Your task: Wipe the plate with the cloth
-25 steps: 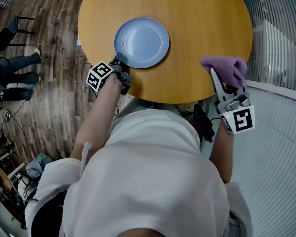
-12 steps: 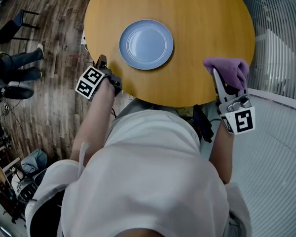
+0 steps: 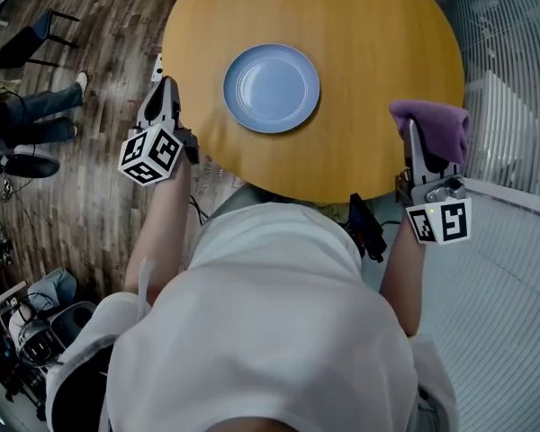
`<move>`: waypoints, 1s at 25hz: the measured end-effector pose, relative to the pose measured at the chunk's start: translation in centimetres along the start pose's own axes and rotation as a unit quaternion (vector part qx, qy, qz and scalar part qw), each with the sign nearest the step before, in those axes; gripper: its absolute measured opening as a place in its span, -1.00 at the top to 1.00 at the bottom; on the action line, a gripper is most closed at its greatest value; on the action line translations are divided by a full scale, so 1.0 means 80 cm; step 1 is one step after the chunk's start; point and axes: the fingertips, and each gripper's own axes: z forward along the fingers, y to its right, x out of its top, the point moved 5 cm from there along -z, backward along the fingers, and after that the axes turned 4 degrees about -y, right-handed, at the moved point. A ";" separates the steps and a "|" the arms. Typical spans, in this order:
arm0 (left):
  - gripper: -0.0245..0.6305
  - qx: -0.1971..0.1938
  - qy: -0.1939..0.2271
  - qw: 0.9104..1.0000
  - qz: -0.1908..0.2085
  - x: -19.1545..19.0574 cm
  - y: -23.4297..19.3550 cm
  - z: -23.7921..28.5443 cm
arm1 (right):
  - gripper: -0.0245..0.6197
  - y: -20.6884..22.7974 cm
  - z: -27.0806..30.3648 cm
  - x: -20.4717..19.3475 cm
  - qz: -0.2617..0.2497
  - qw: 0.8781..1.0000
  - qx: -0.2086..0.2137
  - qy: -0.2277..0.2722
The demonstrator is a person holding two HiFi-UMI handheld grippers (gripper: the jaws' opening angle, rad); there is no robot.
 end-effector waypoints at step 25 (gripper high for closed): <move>0.89 -0.112 0.090 0.972 0.187 0.117 0.103 -0.063 | 0.69 0.005 -0.008 0.080 -0.030 0.996 -0.077 0.025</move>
